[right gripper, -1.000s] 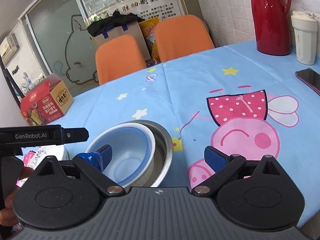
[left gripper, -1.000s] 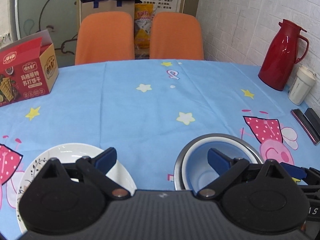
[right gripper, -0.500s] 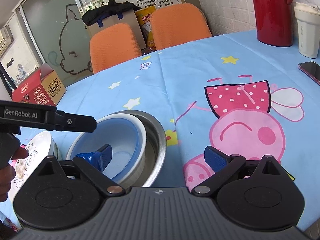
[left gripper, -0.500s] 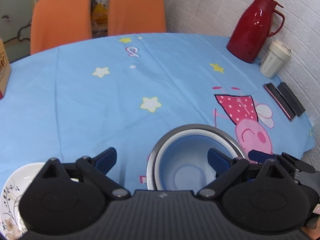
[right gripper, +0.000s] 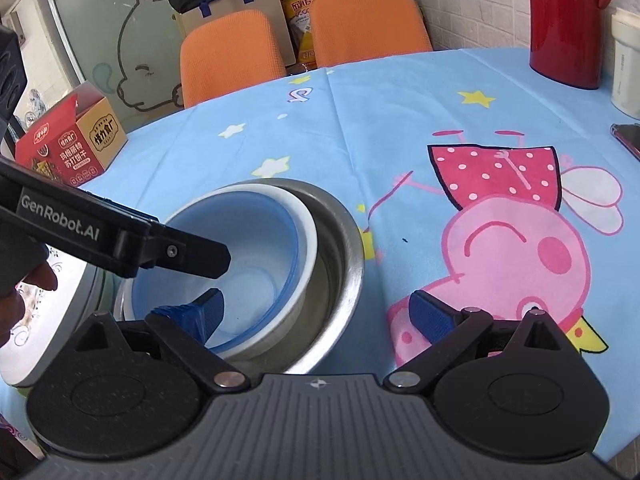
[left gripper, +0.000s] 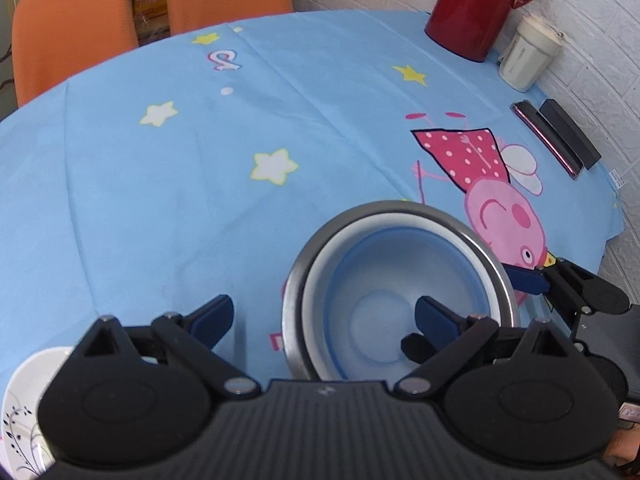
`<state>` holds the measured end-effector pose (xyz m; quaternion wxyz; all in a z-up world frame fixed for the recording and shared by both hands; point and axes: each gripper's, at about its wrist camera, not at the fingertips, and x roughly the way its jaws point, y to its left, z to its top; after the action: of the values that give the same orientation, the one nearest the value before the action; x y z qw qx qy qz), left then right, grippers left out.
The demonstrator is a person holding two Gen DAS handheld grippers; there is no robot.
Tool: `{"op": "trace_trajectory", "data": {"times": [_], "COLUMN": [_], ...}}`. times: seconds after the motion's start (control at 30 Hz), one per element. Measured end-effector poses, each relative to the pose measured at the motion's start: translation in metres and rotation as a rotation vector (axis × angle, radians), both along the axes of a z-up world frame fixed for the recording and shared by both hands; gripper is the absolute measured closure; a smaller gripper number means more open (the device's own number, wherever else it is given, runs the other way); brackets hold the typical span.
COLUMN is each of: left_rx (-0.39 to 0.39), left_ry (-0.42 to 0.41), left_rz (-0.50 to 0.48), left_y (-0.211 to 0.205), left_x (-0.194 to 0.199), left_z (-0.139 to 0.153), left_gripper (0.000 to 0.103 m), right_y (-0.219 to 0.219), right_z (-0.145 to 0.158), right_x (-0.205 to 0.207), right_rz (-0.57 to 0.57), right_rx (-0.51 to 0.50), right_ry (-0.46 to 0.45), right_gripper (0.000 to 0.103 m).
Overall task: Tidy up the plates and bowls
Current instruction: 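Move the left gripper to the steel bowl rim and close on it, then carry the nested bowls onto the plate stack and open the left gripper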
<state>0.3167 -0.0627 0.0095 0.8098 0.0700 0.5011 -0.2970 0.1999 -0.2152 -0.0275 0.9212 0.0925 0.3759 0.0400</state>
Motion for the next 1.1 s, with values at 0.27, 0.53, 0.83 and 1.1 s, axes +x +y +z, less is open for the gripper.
{"op": "trace_trajectory", "data": {"times": [0.27,0.53,0.83,1.1], "left_rx": [0.036,0.05,0.031,0.03], "left_ry": [0.007,0.002,0.027,-0.004], "left_rz": [0.006,0.0,-0.01,0.003], "left_y": [-0.007,-0.012,-0.021,-0.034], "left_x": [0.0,0.0,-0.008,-0.004], "left_z": [-0.014,-0.021,-0.014,0.0], "left_gripper": [0.007,0.007,0.053,0.054], "right_y": [0.014,0.009,0.026,0.025], "right_z": [-0.001,0.001,0.007,0.018], "right_x": [0.005,-0.001,-0.002,0.004], "right_rz": [-0.005,0.005,0.069,0.023], "right_rx": [-0.1,-0.008,0.021,0.001], "right_ry": [0.023,0.019,0.002,0.017], "right_gripper": [0.013,0.017,0.022,0.017]}}
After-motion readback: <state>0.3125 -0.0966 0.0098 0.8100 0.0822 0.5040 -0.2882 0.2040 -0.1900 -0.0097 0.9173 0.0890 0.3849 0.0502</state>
